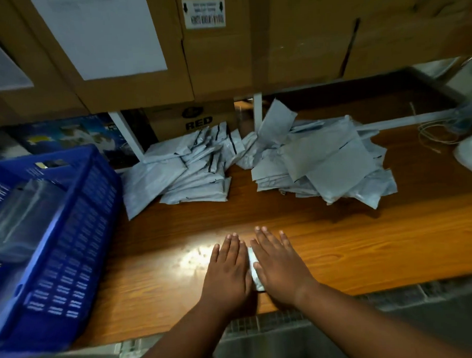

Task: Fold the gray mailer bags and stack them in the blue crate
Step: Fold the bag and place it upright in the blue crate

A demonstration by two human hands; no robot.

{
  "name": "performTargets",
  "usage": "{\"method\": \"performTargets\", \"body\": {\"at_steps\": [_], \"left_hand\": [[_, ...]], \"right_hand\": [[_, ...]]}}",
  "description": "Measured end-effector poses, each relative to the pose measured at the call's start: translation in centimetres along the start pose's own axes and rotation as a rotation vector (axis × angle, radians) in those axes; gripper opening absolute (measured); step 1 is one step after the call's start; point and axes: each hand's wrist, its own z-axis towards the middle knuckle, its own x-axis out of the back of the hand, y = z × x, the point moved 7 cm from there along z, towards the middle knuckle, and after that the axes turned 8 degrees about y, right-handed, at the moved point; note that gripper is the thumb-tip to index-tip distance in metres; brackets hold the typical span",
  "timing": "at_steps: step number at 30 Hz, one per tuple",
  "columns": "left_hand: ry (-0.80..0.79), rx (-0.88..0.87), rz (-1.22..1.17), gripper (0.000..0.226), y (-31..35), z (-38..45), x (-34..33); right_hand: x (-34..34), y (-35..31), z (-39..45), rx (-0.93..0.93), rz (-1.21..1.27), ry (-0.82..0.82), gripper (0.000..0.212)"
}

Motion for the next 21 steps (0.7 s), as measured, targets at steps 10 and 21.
{"method": "performTargets", "body": {"at_steps": [10, 21], "left_hand": [[0.038, -0.130, -0.008, 0.065, 2.1, 2.8, -0.1], [0.008, -0.102, -0.008, 0.068, 1.9, 2.9, -1.6]], "right_hand": [[-0.5, 2.6, -1.1, -0.109, 0.026, -0.005, 0.068], [-2.0, 2.8, -0.9, -0.132, 0.015, -0.031, 0.071]]}}
